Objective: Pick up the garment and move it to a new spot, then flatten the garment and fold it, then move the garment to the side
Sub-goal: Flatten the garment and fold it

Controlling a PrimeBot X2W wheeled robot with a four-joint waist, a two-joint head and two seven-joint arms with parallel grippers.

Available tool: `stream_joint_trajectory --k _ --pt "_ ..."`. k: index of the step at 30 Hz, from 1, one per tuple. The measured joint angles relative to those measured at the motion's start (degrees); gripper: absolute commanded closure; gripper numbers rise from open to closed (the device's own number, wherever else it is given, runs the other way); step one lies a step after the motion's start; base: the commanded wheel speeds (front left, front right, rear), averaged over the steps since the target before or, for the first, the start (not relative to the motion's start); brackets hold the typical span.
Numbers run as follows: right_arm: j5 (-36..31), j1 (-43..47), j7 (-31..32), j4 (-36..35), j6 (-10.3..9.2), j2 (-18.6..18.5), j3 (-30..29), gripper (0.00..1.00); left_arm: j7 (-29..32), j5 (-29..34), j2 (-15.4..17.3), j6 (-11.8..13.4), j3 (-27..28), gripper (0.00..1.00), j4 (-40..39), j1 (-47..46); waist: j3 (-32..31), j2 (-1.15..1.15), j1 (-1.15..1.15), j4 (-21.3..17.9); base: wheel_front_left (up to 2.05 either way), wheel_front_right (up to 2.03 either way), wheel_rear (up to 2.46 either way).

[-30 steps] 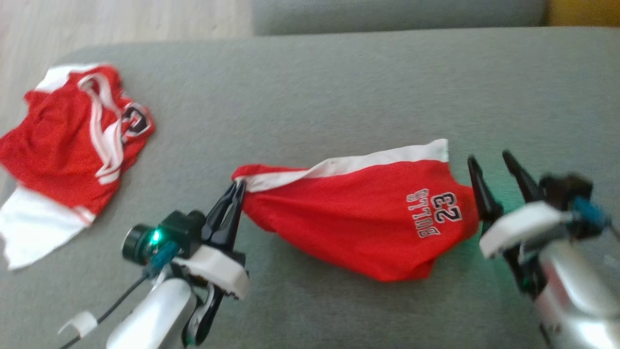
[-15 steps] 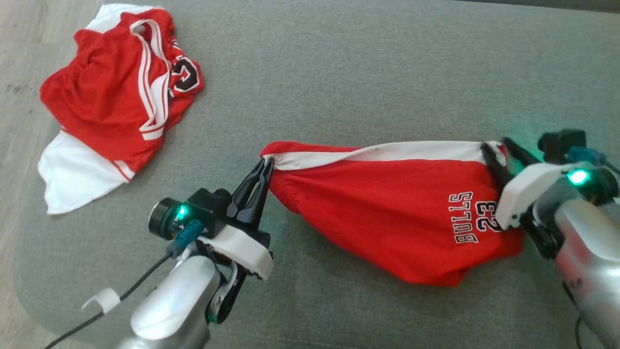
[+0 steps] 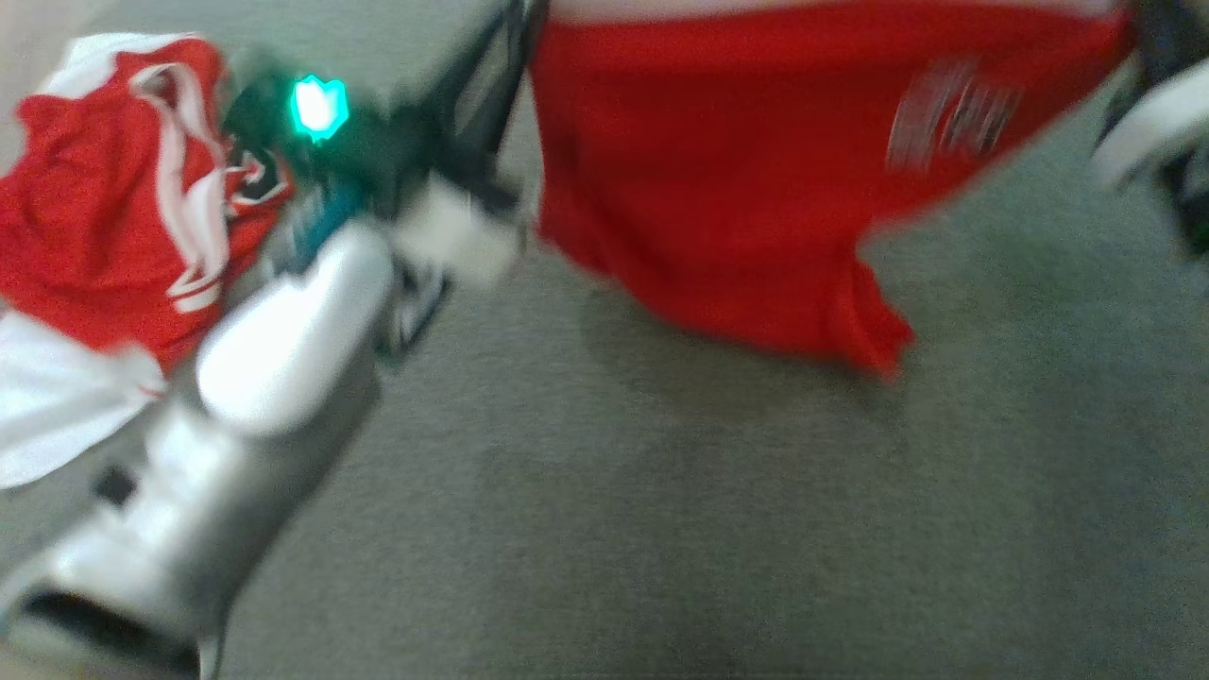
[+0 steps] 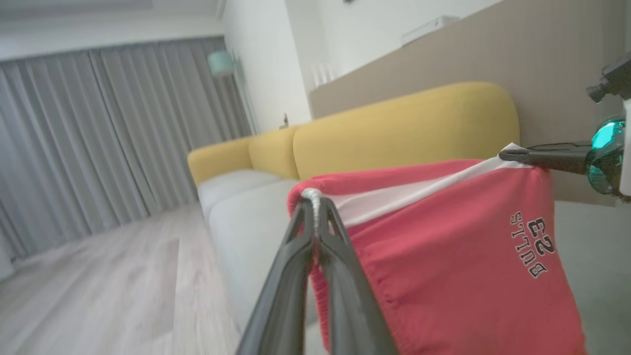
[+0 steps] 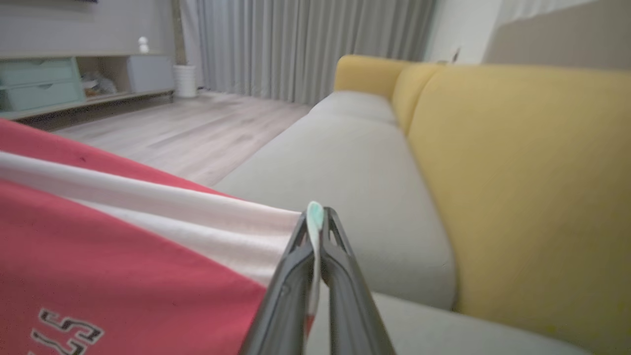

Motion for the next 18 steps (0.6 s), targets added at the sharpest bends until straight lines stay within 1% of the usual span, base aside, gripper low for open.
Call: stream_joint_trajectory --k 1,5,6,8,10,12,14,16,18 --pt "-0.81 -2.77 -0.10 -0.57 0.00 -0.89 -0.80 1.00 -0.12 0.81 -0.35 -0.14 0.12 1.00 0.44 -3.60 0.32 0.00 0.00 -0.84 0.00 0.00 0.00" --pt "-4.85 -12.32 -0.58 -2.92 0.00 -3.93 -4.65 1.00 -0.99 3.05 -3.16 -2.67 0.92 1.00 5.49 -16.78 1.53 0.00 0.01 -4.55 0.00 0.00 0.00" --pt "-5.93 -13.92 -0.59 -4.09 0.00 -4.59 -5.98 1.00 -1.56 3.47 -3.92 -3.11 1.13 1.00 6.83 -19.18 1.78 0.00 0.00 -5.43 0.00 0.00 0.00" --pt "-8.69 -16.42 -0.67 -7.00 0.00 -5.83 -8.55 1.00 -2.54 4.25 -5.46 -3.13 1.56 1.00 9.45 -23.14 2.22 0.00 0.00 -7.13 0.00 0.00 0.00" --pt "-11.17 -17.79 -0.87 -10.00 0.00 -6.46 -11.03 1.00 -3.18 4.91 -6.64 -3.63 1.85 1.00 11.40 -25.60 2.55 0.00 0.00 -8.58 0.00 0.00 0.00" --pt "-12.88 -17.94 -0.91 -12.54 0.00 -6.47 -12.57 1.00 -3.46 5.22 -7.39 -4.16 1.99 1.00 12.65 -26.27 2.73 0.00 -0.01 -9.75 0.00 0.00 0.00" --pt "-13.54 -16.57 -0.92 -15.01 0.00 -6.30 -13.16 1.00 -3.45 6.05 -7.35 -4.41 2.25 1.00 12.33 -25.18 2.80 0.00 0.00 -10.64 0.00 0.00 0.00" --pt "-13.54 -13.02 -0.92 -17.61 0.00 -6.10 -13.46 1.00 -3.46 7.93 -6.55 -4.57 2.18 1.00 10.43 -22.17 2.95 0.00 -0.02 -11.08 0.00 0.00 0.00" --pt "-13.38 -7.14 -0.92 -19.71 0.00 -5.84 -13.96 1.00 -3.46 9.69 -5.36 -4.24 1.67 1.00 7.80 -16.64 3.03 0.00 0.00 -11.10 0.00 0.00 0.00"
